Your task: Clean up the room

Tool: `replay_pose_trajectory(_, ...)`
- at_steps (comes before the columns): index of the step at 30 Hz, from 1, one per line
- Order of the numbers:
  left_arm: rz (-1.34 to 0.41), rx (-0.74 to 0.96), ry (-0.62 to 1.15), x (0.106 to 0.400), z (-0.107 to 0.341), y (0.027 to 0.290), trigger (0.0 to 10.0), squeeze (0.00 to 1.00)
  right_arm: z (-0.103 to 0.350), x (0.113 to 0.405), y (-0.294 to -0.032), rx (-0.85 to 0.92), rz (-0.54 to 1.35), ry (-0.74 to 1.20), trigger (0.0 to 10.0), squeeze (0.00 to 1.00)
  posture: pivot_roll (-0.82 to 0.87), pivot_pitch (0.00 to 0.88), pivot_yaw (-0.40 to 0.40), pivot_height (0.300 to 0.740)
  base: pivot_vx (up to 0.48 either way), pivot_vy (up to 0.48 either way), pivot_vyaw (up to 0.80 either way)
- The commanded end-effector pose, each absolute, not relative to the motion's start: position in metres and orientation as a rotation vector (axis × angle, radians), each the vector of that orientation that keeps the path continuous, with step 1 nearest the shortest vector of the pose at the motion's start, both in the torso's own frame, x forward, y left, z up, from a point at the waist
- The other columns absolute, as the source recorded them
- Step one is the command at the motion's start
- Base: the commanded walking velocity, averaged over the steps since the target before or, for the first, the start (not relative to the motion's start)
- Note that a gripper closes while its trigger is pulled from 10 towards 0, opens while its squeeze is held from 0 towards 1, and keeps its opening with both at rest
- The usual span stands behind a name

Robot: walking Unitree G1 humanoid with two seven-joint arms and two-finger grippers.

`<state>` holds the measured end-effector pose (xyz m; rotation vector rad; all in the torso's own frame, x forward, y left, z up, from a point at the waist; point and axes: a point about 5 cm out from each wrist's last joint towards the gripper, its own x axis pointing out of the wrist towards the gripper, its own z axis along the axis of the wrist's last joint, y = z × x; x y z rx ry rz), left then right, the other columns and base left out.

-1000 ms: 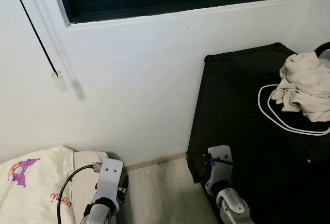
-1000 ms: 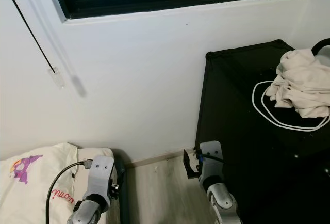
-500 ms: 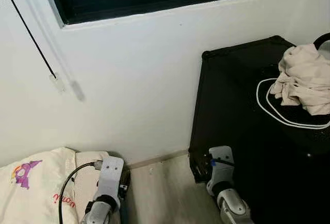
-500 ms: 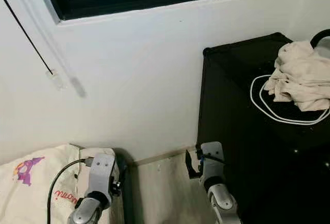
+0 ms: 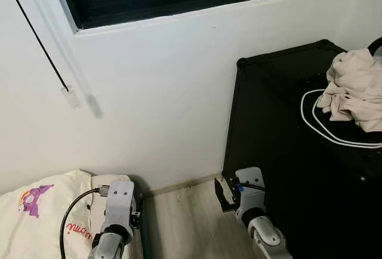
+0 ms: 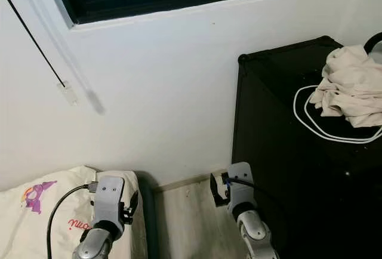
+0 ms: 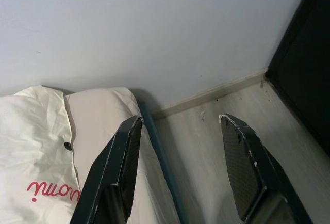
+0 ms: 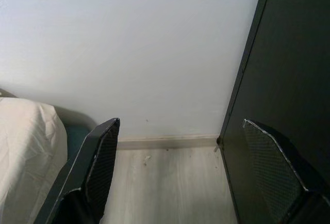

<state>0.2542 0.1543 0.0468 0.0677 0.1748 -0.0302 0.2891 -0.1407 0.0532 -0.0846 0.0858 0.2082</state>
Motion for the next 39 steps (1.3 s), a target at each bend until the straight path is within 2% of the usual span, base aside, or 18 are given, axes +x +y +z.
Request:
replay_pose_trajectory(1,-0.007,0.069,0.185,0.2501,0.0431,0.1616,10.0,0.00,0.0508,0.2879,-0.1358,-0.086,0.225,0.103,10.0,0.00,-0.02,0.148,0.095,0.740,0.000,0.000,0.00)
replay_pose_trajectory(39,-0.004,0.069,0.182,0.2524,0.0436,0.1595,10.0,0.00,0.0493,0.2877,-0.1343,-0.084,0.233,0.116,10.0,0.00,-0.01,0.145,0.082,0.740,0.000,0.000,0.00)
